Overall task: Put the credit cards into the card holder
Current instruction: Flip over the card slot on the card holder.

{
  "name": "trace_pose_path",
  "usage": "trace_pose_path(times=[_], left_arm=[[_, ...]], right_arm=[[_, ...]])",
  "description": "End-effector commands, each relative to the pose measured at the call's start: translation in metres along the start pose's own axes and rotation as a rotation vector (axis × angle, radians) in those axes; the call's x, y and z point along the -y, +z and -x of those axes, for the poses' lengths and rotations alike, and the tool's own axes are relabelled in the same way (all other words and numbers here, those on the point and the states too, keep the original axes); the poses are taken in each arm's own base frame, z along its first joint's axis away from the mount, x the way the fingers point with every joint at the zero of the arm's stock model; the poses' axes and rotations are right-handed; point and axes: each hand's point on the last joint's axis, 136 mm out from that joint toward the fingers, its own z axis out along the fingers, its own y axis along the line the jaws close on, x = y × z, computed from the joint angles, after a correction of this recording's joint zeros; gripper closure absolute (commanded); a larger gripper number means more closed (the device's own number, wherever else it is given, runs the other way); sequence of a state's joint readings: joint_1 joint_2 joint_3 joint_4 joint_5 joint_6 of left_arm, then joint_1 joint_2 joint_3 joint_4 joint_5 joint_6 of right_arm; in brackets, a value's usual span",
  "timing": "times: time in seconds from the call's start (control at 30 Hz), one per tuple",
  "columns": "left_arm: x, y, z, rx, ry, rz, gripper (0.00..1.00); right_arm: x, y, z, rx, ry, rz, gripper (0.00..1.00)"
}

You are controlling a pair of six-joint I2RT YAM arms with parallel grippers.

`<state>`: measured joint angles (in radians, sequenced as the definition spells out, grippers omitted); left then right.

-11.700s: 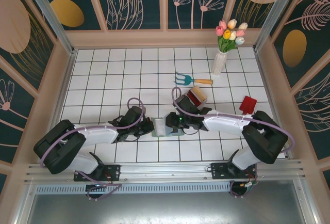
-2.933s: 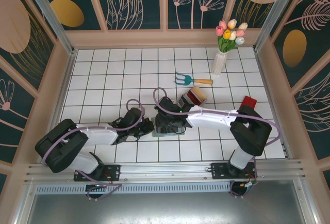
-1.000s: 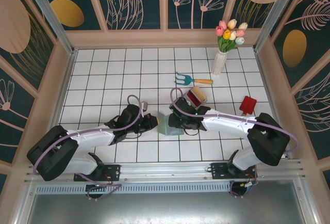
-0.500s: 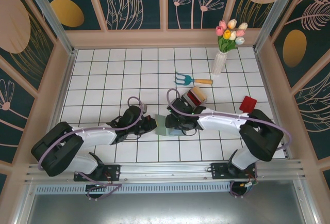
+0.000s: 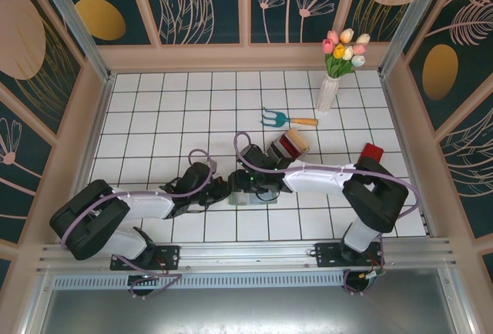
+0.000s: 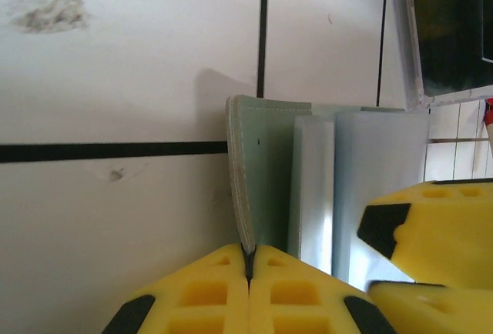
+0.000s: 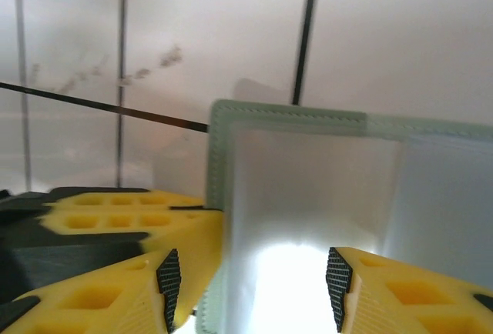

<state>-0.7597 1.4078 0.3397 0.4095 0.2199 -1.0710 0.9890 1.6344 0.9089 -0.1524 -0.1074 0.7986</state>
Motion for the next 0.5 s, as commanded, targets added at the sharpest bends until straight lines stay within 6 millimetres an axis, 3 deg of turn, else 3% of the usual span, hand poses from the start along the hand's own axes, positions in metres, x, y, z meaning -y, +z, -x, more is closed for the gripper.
trace_pose_path(times=[0.0,0.17,0.27,0.37,0.47], left_arm=[[0.001,-0.004,0.003,0.037,-0.008,-0.012,0.92],[-0.005,-0.007,0.005,0.055,-0.014,0.012,0.76],[-0.008,-0.014,0.01,0.09,-0.011,0.044,0.7],[-0.012,-0.022,0.015,0.126,-0.011,0.072,0.61],[-0.008,-0.028,0.019,0.15,-0.001,0.057,0.59]], right_arm=[[-0.023,-0.029,0.022,0.09,-0.009,0.076,0.43],[0.013,-0.05,0.035,0.162,0.02,-0.048,0.39],[0.038,-0.055,0.035,0.178,0.051,-0.12,0.44],[0.053,-0.052,0.028,0.15,0.084,-0.135,0.43],[0.055,-0.042,0.017,0.104,0.097,-0.117,0.43]])
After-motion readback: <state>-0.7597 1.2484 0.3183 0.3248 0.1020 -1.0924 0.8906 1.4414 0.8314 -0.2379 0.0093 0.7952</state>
